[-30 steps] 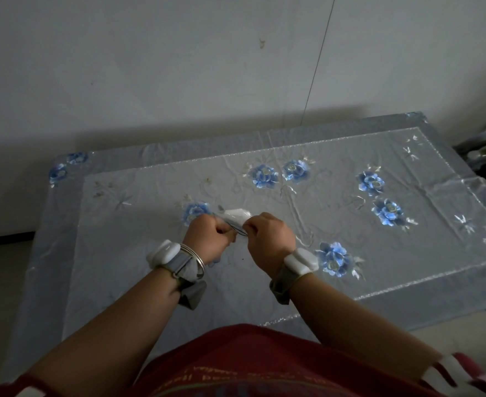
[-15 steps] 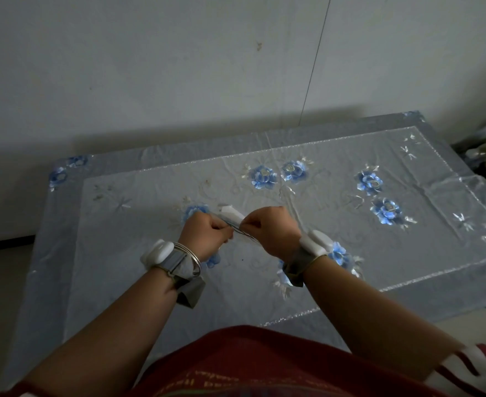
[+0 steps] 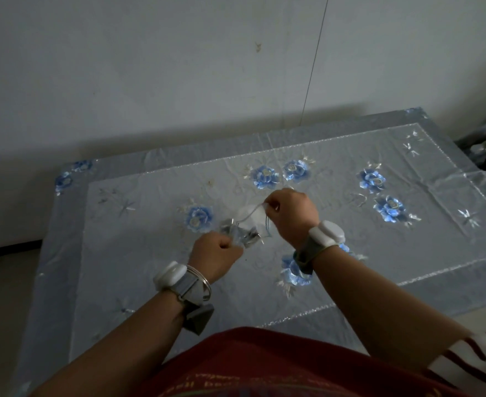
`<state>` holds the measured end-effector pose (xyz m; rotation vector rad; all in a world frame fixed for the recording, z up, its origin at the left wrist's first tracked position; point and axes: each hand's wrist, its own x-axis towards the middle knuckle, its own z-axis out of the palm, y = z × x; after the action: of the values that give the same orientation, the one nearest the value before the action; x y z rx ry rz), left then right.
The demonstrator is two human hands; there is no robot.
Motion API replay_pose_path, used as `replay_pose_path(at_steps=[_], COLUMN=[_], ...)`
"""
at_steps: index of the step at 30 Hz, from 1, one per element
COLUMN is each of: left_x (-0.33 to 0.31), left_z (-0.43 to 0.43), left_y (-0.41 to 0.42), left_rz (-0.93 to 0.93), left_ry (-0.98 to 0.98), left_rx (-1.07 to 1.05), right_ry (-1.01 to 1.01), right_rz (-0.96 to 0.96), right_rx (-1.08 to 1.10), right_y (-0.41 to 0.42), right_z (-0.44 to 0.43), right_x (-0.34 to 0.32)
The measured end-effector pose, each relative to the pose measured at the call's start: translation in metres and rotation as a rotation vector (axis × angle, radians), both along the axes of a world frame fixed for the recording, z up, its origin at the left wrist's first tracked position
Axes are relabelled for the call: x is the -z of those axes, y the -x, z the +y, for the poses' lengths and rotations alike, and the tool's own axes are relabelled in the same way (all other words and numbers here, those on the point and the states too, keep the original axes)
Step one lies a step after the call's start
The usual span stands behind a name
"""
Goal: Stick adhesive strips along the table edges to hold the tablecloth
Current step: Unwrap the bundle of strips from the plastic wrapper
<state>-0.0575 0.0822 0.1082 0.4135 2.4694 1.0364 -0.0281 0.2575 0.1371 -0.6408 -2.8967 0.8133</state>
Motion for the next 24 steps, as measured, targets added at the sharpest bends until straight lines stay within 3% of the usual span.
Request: replay_pose_path(at_steps=[4,8,10,14,17,21,24], left_x=[-0.006,-0.013,-0.015,-0.007,-0.004,-0.006,-0.004], left_z=[0.000,-0.001,-0.001,-0.003,-0.003,-0.001,-0.001], left_y=[0.011,0.017,0.019,0.020,0.019,0.027,0.034], left_rz=[-0.185,-0.551,-0.736,-0.983,-1.220,-1.209,-1.146], left_ry=[-0.145,-0.467,-0.588,-0.595,-0.832,-1.204,-1.165], left_rx=[-0.053,-0.085,-0.195,-0.461,-0.584,-0.748,-0.752], right_ry=[-0.005,0.032,0.001,0.023,0.157,0.198,0.322], right_rz=[0.238,0.450,0.519,0.640,0.738,0.719,0.570], right_rx=[-0.004,-0.044,-0.106,-0.167,-0.193,-0.227,-0.139], right_y=[0.004,0.009,0.009,0.007,0.001,-0.015,-0.036], right_z=[-0.002,-0.007,-0.009,-0.015,-0.018,-0.007,0.011], right_x=[-0.006,-0.015,-0.025,-0.044,-0.053,-0.044,-0.021])
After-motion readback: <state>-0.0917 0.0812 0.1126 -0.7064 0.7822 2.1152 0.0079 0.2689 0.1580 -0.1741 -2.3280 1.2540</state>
